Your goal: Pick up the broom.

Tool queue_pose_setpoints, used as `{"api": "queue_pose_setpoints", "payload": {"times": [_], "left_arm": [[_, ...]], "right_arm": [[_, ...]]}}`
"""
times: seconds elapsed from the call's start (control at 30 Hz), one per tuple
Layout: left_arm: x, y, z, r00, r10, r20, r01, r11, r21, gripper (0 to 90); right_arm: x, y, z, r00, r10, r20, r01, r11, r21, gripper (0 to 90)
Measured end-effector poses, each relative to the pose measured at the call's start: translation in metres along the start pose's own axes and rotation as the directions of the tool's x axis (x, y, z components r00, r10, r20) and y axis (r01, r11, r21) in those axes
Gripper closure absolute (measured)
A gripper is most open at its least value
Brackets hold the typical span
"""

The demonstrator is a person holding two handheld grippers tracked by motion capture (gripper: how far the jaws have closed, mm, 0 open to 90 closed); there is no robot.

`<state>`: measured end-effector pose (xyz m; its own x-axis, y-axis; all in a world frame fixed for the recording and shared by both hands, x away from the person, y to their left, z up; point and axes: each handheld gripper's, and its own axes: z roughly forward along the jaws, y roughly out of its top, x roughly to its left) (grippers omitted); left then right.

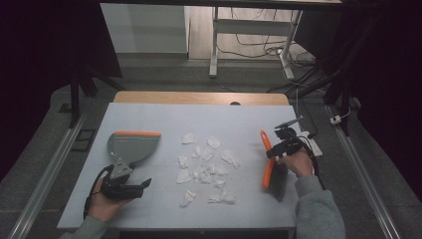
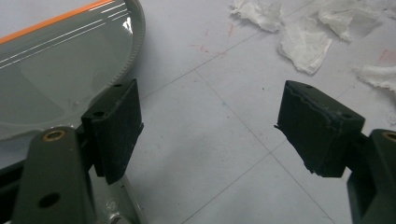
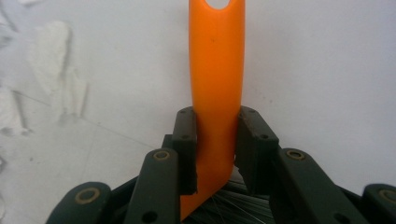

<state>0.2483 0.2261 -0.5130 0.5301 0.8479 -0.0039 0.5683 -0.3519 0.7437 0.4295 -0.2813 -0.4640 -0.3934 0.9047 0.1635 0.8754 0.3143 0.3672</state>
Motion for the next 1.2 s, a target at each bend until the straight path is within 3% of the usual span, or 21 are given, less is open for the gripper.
{"api": "queue_pose_setpoints", "payload": {"times": [0.1, 0.13, 0.17, 0.23, 0.47, 0.63, 0.7, 0.73, 0.77, 0.93, 1.03, 1.1, 1.17, 1.2], "left_arm": [[0.0, 0.0, 0.0, 1.0, -0.001, 0.0, 0.001, 1.0, -0.004, 22.6], [0.0, 0.0, 0.001, 1.0, -0.001, -0.001, 0.001, 1.0, -0.003, 22.6], [0.0, 0.0, 0.001, 1.0, -0.001, -0.002, 0.001, 1.0, 0.0, 22.6], [0.0, 0.001, 0.002, 1.0, 0.004, 0.0, -0.004, 1.0, 0.001, 22.6], [-0.004, 0.003, 0.003, 0.9999, 0.015, -0.002, -0.015, 0.9999, -0.003, 22.6], [-0.004, 0.005, 0.005, 0.9999, 0.016, -0.006, -0.016, 0.9999, -0.003, 22.7], [-0.004, 0.005, 0.006, 0.9999, 0.015, -0.009, -0.015, 0.9999, -0.002, 22.7], [-0.004, 0.005, 0.006, 0.9998, 0.015, -0.01, -0.015, 0.9999, -0.001, 22.7], [-0.005, 0.006, 0.008, 0.9998, 0.015, -0.014, -0.015, 0.9999, 0.0, 22.7], [-0.008, 0.01, 0.009, 0.9994, 0.027, -0.023, -0.027, 0.9996, -0.005, 22.9], [-0.014, 0.018, 0.008, 0.999, 0.042, -0.013, -0.043, 0.9985, -0.034, 23.4], [-0.016, 0.021, 0.007, 0.9987, 0.049, -0.014, -0.049, 0.998, -0.038, 23.6], [-0.02, 0.026, 0.007, 0.9984, 0.056, -0.008, -0.056, 0.9972, -0.049, 23.7], [-0.022, 0.03, 0.007, 0.9983, 0.059, -0.006, -0.059, 0.9967, -0.056, 23.7]], "right_arm": [[-0.003, -0.009, -0.011, 0.9995, -0.014, -0.03, 0.011, 0.997, -0.074, 70.9], [-0.003, -0.009, -0.011, 0.9995, -0.014, -0.03, 0.011, 0.997, -0.074, 70.9], [-0.005, -0.016, -0.02, 0.9984, -0.015, -0.055, 0.008, 0.992, -0.129, 70.9], [-0.006, -0.021, -0.026, 0.9976, -0.016, -0.068, 0.004, 0.985, -0.174, 70.9], [-0.004, -0.031, -0.046, 0.9897, -0.068, -0.126, 0.03, 0.958, -0.286, 70.9], [-0.002, -0.033, -0.053, 0.9853, -0.095, -0.142, 0.033, 0.921, -0.389, 70.9], [-0.002, -0.036, -0.055, 0.9838, -0.103, -0.147, 0.027, 0.894, -0.447, 70.8], [-0.002, -0.037, -0.056, 0.9818, -0.112, -0.153, 0.029, 0.887, -0.461, 70.8], [-0.002, -0.038, -0.057, 0.9822, -0.115, -0.149, 0.028, 0.871, -0.491, 70.9], [-0.001, -0.041, -0.062, 0.9776, -0.142, -0.155, 0.032, 0.828, -0.56, 70.8], [0.001, -0.041, -0.065, 0.9743, -0.147, -0.17, 0.021, 0.813, -0.583, 70.8], [0.003, -0.04, -0.066, 0.9734, -0.151, -0.172, 0.023, 0.811, -0.584, 70.8], [0.009, -0.037, -0.065, 0.9678, -0.163, -0.192, 0.016, 0.799, -0.602, 70.8], [0.009, -0.037, -0.065, 0.9678, -0.163, -0.192, 0.016, 0.799, -0.602, 70.8]]}}
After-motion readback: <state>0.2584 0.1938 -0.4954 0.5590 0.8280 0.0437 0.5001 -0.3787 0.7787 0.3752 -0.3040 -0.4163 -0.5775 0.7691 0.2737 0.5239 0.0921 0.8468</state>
